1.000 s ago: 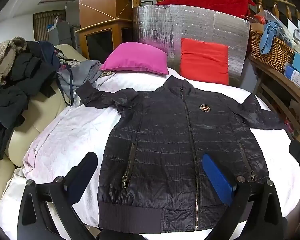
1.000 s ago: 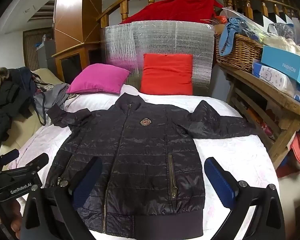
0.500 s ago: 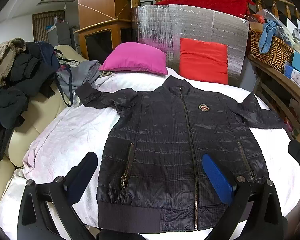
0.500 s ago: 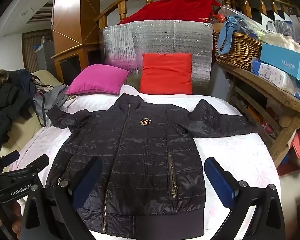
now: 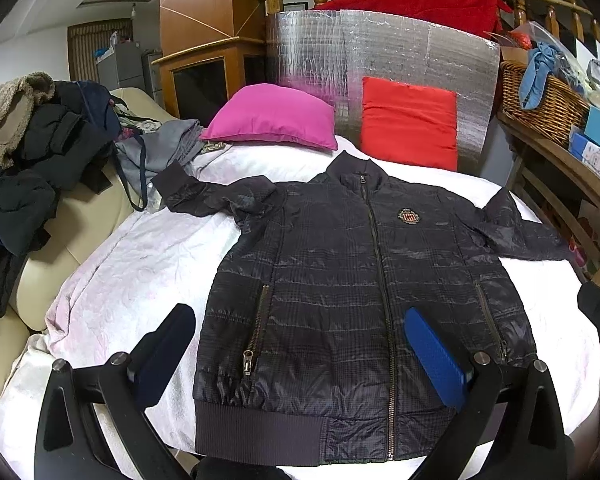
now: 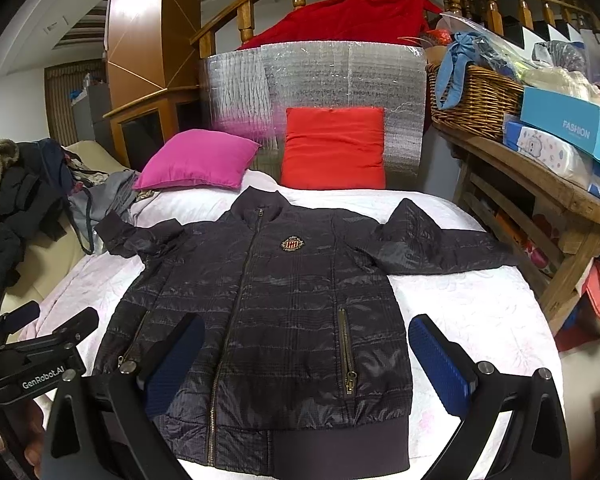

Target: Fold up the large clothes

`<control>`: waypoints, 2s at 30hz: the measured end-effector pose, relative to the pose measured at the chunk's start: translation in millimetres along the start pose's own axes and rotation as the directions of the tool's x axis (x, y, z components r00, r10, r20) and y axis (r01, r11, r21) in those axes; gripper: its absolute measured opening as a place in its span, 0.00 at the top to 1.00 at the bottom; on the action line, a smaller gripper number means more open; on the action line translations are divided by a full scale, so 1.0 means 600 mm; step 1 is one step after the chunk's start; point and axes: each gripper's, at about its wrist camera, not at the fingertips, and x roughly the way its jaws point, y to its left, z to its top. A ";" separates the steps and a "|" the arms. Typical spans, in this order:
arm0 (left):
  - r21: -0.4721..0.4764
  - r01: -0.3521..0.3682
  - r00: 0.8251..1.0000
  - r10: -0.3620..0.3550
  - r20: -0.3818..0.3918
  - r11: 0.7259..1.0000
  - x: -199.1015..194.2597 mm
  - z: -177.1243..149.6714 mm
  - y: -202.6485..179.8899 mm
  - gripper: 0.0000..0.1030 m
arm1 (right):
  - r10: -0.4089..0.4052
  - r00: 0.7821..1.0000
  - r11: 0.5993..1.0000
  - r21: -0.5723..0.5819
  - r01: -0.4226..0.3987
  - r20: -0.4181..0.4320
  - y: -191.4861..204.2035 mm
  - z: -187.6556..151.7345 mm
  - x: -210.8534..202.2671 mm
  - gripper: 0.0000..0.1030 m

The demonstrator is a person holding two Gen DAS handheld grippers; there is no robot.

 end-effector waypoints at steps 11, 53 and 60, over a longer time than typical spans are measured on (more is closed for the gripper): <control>0.009 0.000 1.000 0.000 -0.002 1.000 -0.001 -0.002 -0.003 0.00 | 0.002 1.000 1.000 -0.004 -0.002 -0.004 0.000 -0.001 0.001 0.00; 0.008 0.015 0.993 -0.014 -0.118 1.000 0.082 -0.026 -0.004 0.00 | 0.010 0.988 0.983 0.185 0.019 -0.154 -0.138 -0.027 0.095 0.00; -0.009 0.074 0.975 -0.075 -0.211 0.997 0.135 -0.040 -0.015 0.00 | 0.023 0.980 0.946 0.321 0.043 -0.199 -0.279 -0.022 0.176 0.00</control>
